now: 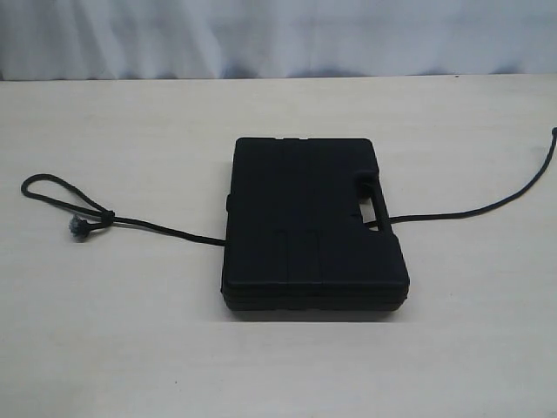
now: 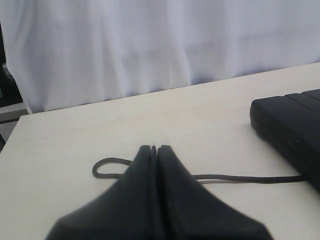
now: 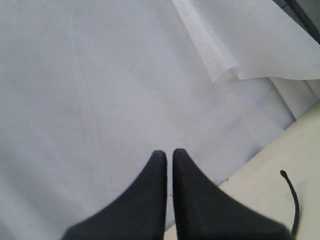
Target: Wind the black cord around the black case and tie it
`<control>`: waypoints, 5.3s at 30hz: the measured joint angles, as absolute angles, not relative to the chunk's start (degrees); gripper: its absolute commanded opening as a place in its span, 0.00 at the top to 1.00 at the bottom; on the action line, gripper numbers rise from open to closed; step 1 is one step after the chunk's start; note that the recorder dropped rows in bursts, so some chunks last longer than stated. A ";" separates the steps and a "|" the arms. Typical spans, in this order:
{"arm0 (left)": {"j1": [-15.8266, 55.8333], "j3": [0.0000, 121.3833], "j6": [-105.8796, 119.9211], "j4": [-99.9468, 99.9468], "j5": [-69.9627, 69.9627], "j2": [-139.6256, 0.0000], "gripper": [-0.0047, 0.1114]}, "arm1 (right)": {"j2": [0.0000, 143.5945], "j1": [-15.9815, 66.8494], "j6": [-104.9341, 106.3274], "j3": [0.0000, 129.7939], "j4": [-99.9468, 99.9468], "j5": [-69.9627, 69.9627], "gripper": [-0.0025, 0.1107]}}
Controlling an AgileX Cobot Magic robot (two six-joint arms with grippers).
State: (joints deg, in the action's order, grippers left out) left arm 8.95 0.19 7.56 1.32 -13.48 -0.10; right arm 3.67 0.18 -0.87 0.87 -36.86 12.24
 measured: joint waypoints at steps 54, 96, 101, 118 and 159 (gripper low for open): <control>8.95 0.19 7.56 6.59 -10.84 -0.10 0.96 | 101.25 14.38 18.70 61.51 -20.77 -32.27 0.81; 8.95 0.19 7.44 27.52 -7.75 -0.10 0.96 | 107.93 19.45 3.74 61.85 -13.12 -25.90 0.59; 8.95 0.19 7.44 27.52 -6.41 -0.10 0.96 | 110.21 19.59 3.63 62.04 -15.03 -24.35 0.59; 8.95 0.19 7.44 27.61 -6.35 -0.10 0.96 | 112.03 19.63 3.46 62.04 -16.70 -22.88 0.94; 8.95 14.64 8.81 35.27 -11.34 0.01 0.92 | 100.80 22.17 1.91 71.59 -22.81 -31.23 0.94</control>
State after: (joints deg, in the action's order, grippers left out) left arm 8.95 14.64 8.81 35.27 -11.34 0.01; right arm 100.80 22.17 1.91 71.59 -22.81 -31.23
